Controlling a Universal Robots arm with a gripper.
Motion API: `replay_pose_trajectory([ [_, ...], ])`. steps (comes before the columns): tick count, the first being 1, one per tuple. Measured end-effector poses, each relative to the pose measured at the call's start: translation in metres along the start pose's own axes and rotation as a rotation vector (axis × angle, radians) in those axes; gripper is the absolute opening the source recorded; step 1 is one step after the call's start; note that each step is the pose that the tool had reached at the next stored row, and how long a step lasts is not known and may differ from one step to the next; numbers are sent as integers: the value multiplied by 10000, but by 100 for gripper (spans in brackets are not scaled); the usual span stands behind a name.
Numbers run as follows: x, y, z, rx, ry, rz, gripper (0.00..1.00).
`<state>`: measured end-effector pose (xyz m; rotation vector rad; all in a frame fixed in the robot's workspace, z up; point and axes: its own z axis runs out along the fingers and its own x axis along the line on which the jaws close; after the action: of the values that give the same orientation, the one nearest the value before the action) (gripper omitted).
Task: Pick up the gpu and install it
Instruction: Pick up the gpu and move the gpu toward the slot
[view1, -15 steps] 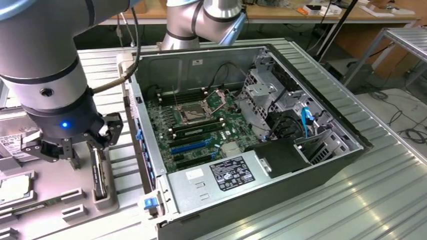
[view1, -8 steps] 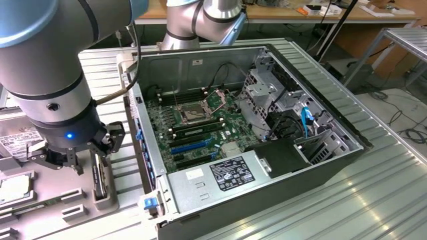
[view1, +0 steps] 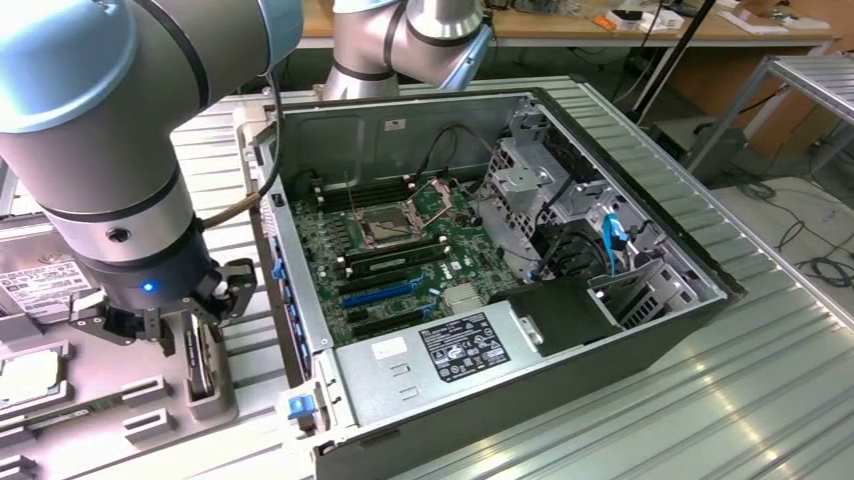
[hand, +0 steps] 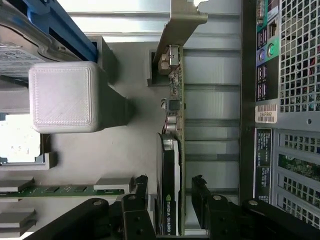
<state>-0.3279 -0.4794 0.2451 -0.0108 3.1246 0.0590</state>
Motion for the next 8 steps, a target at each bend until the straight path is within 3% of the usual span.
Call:
replay_pose_trajectory([
  [6,0,4,2,-1,-1,0,48],
  [7,0,4,2,-1,-1,0,55],
  [8,0,4,2,-1,-1,0,55],
])
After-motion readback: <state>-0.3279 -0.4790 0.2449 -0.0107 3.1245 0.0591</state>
